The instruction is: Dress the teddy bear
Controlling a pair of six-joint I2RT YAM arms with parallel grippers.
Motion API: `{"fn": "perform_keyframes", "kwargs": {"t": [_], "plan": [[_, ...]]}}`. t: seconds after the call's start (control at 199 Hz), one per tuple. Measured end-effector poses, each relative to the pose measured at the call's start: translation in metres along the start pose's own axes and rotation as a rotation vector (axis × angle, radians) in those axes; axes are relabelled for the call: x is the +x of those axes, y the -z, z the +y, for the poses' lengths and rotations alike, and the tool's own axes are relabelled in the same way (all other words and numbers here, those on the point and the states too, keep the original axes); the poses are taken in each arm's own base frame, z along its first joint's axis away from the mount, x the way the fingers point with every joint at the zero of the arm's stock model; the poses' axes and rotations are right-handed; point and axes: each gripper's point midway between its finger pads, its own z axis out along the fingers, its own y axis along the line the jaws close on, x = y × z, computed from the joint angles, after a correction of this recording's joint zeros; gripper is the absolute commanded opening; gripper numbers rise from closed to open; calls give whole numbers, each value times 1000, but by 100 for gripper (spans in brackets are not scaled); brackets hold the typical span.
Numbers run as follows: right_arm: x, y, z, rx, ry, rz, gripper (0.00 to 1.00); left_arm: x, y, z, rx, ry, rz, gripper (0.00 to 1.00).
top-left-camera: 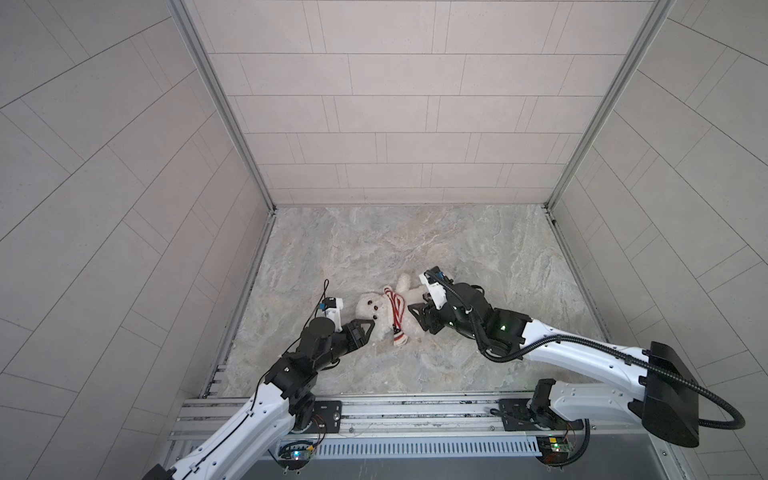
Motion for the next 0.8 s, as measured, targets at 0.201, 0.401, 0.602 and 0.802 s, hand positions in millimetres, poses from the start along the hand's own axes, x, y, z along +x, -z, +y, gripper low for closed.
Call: {"fn": "perform_keyframes", "kwargs": {"t": [0.201, 0.401, 0.602, 0.802], "plan": [[31, -16, 9, -37, -2, 95, 65, 15, -7, 23, -62, 32, 48, 58], [57, -32, 7, -30, -14, 157, 60, 25, -20, 29, -85, 28, 89, 55], [77, -48, 0, -7, -19, 212, 49, 29, -33, 32, -98, 11, 112, 53], [87, -57, -11, 23, -39, 240, 37, 19, -40, 24, -66, -29, 66, 52]]}}
